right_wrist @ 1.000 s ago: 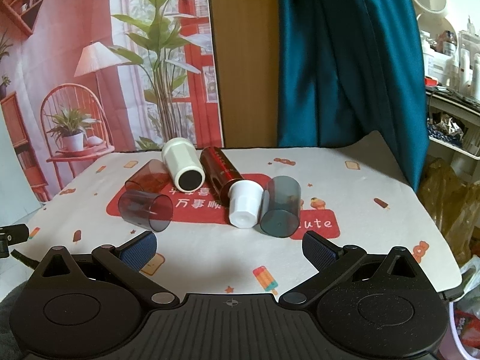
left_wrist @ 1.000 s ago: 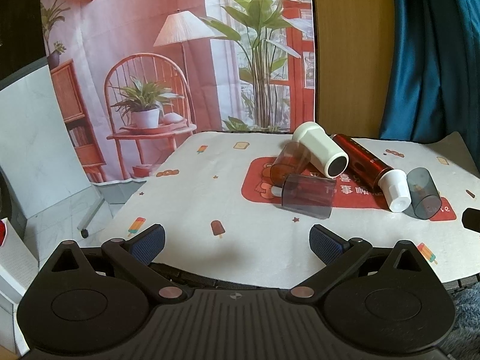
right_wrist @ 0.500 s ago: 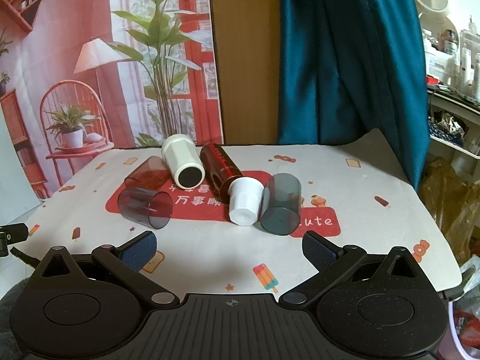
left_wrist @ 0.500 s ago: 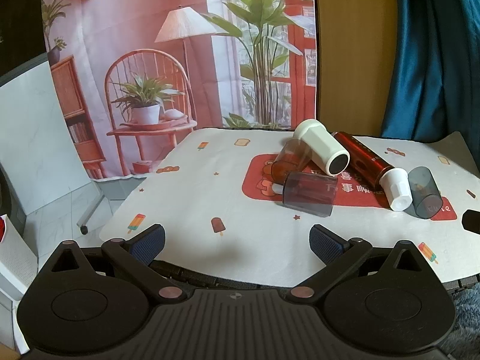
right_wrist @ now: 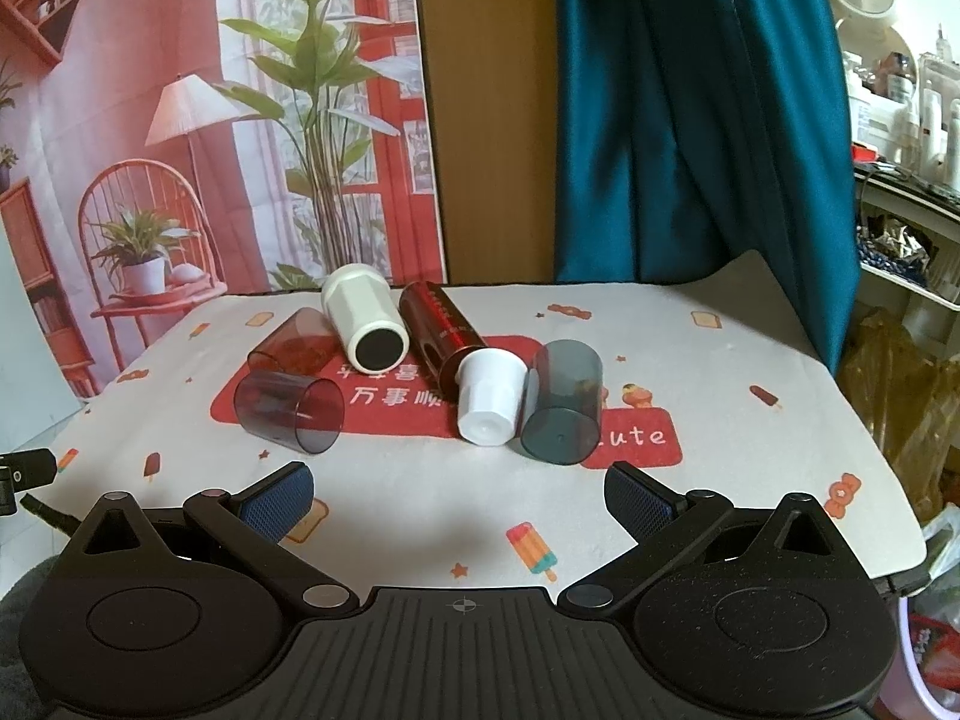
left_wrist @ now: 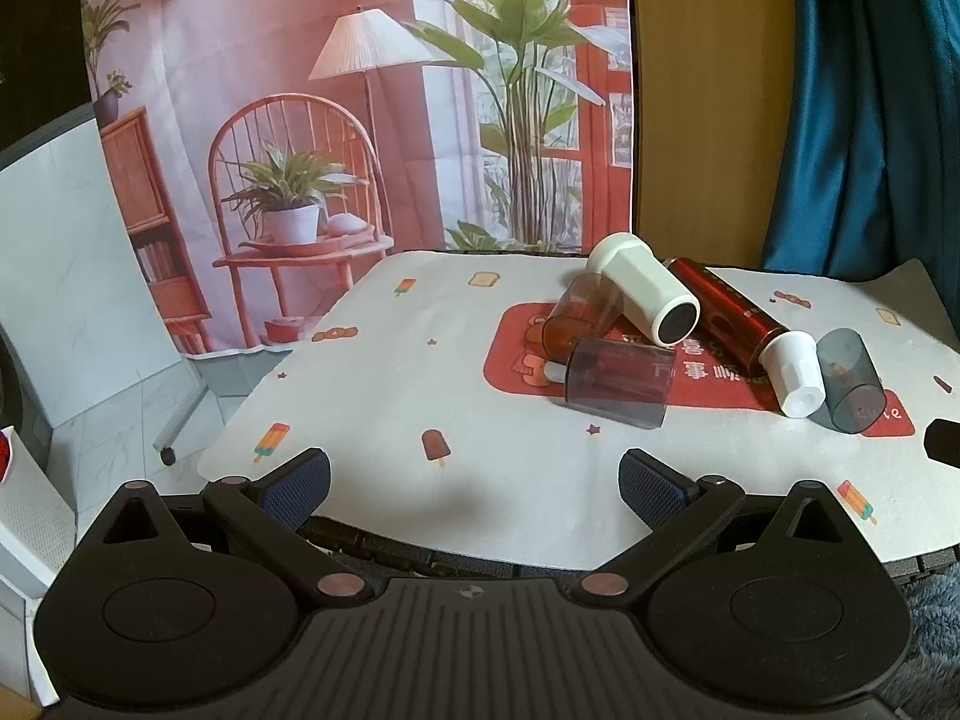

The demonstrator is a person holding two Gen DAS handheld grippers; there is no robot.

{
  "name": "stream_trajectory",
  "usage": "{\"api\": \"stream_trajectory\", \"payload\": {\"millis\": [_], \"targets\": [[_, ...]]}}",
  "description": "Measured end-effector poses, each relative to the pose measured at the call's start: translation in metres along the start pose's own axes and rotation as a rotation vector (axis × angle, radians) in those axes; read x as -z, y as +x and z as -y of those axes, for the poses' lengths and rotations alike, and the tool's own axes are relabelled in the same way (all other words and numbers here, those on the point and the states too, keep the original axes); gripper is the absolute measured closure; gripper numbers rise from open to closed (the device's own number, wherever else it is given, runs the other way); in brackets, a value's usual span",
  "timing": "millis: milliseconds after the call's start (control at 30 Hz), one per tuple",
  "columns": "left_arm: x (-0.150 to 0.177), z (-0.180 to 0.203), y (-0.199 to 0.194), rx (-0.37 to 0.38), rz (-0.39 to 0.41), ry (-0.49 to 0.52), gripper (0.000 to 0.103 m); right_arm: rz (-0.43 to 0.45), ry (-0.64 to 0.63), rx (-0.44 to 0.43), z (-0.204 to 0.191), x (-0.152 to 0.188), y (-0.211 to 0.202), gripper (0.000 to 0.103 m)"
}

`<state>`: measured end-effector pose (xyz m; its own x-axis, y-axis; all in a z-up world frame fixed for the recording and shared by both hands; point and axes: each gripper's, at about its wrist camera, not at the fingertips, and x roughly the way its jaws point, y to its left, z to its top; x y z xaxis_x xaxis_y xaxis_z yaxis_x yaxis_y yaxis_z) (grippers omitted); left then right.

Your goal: Flip cup upright

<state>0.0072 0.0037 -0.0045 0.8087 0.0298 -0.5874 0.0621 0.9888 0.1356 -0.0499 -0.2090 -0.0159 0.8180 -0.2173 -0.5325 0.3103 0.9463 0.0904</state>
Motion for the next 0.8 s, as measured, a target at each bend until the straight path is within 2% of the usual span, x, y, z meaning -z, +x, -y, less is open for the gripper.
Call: {"api": "stream_trajectory", "payload": {"millis": [800], "targets": [[0.0017,0.0012,0.0012,0.000,-0.006,-0.002,0.000,-0.003,0.000,0.000,0.0008,0.0022,0.0010,0.000]]}}
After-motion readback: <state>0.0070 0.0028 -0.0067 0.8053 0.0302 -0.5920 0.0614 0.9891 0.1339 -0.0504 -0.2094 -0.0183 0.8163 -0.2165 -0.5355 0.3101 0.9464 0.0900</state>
